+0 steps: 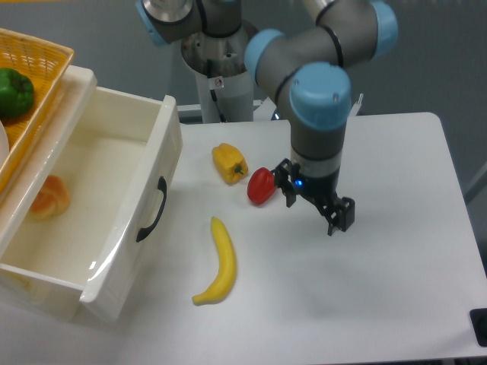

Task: Place the round bread in the upper white drawer

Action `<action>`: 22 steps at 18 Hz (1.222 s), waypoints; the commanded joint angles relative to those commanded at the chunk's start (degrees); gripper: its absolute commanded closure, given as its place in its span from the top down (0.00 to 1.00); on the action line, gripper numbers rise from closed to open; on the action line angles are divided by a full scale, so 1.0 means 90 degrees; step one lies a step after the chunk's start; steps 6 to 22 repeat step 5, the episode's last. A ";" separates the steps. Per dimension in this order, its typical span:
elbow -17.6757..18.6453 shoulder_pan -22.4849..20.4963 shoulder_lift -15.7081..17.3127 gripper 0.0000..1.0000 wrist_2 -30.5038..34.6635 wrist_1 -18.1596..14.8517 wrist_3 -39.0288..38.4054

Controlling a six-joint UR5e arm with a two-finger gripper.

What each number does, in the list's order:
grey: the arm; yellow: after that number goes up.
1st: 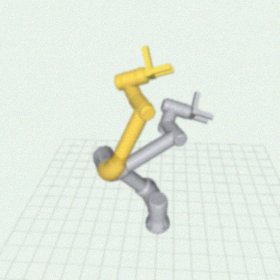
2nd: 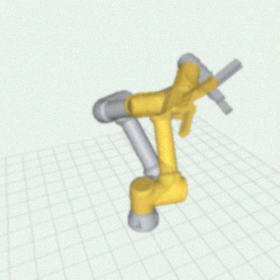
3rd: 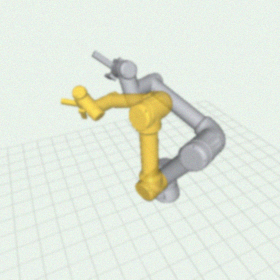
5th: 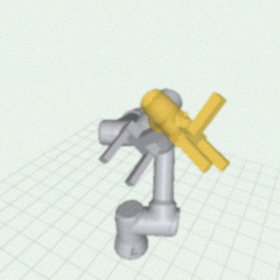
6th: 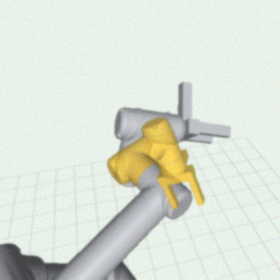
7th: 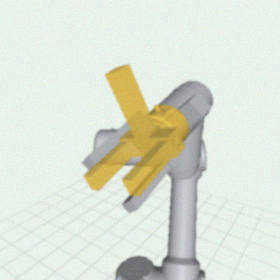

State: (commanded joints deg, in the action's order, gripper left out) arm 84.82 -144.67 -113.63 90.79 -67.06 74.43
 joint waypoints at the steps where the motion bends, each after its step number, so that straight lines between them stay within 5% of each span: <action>1: -0.0039 0.0000 -0.0117 1.00 0.0000 0.0019 0.0108; 5: -0.0166 0.0000 -0.0538 1.00 0.0010 0.0146 0.0148; 22: -0.0166 0.0000 -0.0538 1.00 0.0010 0.0146 0.0148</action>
